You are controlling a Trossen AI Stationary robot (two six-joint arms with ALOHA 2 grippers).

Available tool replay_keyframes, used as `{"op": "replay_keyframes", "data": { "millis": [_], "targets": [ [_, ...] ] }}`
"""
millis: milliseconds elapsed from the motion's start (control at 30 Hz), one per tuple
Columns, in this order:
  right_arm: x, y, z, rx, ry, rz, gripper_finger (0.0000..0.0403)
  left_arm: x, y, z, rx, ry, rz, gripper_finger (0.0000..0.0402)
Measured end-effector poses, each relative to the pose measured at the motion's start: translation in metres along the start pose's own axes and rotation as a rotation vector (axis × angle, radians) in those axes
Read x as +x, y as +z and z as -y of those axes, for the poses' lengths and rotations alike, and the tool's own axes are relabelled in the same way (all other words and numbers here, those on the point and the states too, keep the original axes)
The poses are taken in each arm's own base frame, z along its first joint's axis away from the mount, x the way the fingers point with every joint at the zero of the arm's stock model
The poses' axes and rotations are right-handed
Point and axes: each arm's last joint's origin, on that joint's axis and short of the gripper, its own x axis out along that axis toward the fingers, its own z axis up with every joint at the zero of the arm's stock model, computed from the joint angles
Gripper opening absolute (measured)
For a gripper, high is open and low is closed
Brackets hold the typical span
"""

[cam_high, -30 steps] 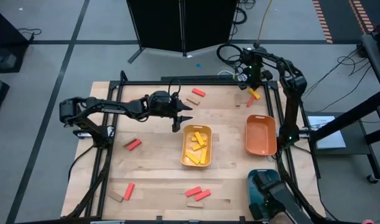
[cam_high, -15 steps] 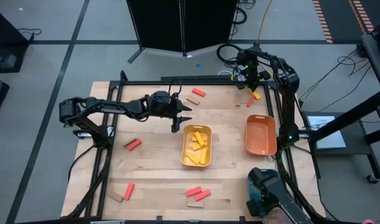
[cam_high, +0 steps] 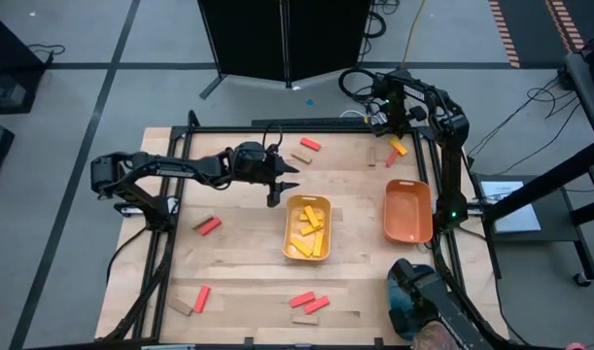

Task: Sort blocks
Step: Put the yellow wooden block into the yellow bin

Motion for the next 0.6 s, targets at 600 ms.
{"op": "replay_keyframes", "data": {
  "millis": [600],
  "targets": [
    [0.011,0.009,-0.005,0.031,0.103,-0.038,0.0000,-0.012,0.005,0.004,-0.002,-0.013,-0.025,0.0193]
  ]
}}
